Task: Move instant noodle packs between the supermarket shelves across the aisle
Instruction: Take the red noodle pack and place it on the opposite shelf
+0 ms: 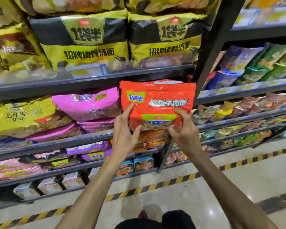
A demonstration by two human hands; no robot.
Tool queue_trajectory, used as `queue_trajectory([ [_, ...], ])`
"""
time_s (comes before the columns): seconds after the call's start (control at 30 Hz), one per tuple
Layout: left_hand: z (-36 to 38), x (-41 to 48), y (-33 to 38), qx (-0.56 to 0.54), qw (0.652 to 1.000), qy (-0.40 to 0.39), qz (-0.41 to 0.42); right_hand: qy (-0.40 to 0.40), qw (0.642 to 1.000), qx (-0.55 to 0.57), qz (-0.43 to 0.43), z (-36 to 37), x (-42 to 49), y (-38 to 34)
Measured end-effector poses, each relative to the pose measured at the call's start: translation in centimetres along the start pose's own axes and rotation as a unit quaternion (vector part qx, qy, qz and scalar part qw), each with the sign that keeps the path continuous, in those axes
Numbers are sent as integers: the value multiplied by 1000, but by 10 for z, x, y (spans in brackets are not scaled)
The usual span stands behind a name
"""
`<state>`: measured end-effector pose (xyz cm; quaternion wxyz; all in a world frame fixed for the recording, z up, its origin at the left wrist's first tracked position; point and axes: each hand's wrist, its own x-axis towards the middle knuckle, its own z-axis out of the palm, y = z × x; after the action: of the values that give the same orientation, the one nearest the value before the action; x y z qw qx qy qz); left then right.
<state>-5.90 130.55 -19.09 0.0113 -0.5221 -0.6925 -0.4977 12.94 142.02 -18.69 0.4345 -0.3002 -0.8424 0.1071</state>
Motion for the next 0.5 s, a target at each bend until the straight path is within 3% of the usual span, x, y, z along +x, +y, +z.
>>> queue_trajectory([
  [0.13,13,3,-9,17,998,49,20,37,998,-18,-41,19,6,14],
  [0.37,34,12,-12,35,993,109,-16,44,999,17,-7,46,23,36],
  [0.5,36,28,-22,31,993,104,-46,27,998,64,-6,57,35,41],
])
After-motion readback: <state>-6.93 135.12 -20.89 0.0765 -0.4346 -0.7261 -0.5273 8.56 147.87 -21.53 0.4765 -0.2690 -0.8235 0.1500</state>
